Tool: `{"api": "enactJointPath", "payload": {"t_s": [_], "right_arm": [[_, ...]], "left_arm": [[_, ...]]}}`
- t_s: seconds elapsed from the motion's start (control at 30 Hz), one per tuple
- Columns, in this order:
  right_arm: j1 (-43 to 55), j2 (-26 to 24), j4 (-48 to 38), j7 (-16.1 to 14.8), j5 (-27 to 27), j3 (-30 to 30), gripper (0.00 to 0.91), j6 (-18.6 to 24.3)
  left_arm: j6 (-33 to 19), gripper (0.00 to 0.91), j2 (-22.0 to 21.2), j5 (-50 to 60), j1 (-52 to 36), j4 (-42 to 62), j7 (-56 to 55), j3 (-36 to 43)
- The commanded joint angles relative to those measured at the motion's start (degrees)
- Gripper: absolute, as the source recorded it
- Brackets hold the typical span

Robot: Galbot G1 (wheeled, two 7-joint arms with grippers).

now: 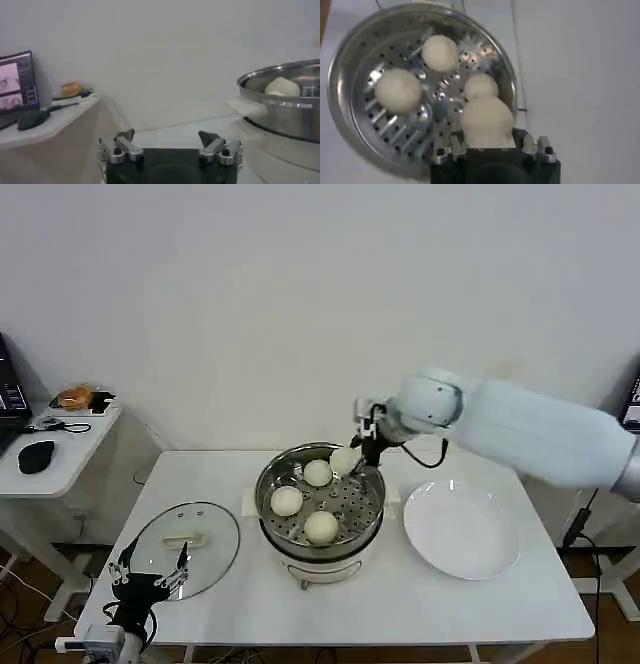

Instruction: Take steamed baozi put them in steamer then cover it.

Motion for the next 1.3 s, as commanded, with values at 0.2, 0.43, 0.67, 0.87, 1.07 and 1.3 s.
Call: {"api": "enactJointPath", "payload": {"t_s": [0.2,0.43,0.67,0.87,1.07,1.3], "right_arm": [[-3.9,3.5,-3.1,2.5,0.6,-2.2,0.665,-3.9],[-5.5,3.7,-4.6,2.3,-0.5,-1.6,0.665,-3.9],[-6.9,4.2,-5.4,2.4,-0.9,-0.7,0.665,-3.8],[-8.1,4.3,-5.8,2.6,-1.9,0.0,0.695,-3.8],[-8.6,3.7,-5.8,2.6,-2.4,0.8,0.907,-3.0],[-7.3,1.6,-2.9,2.8,-0.6,4.1,0.907,-2.9]], "left_arm": [[0.1,0.907,0.4,-0.2,-0.7,0.6,0.1,0.0],[0.1,0.907,0.4,-0.3,-0.8,0.9,0.1,0.0],[0.0,0.907,0.1,-0.2,-0.8,0.9,0.1,0.3],[0.0,0.907,0.0,-0.2,-0.5,0.6,0.0,0.2],[0.0,0.907,-0.1,-0.2,-0.3,0.3,0.0,0.2],[-0.1,0.907,-0.2,-0.1,-0.1,0.0,0.0,0.0]]}}
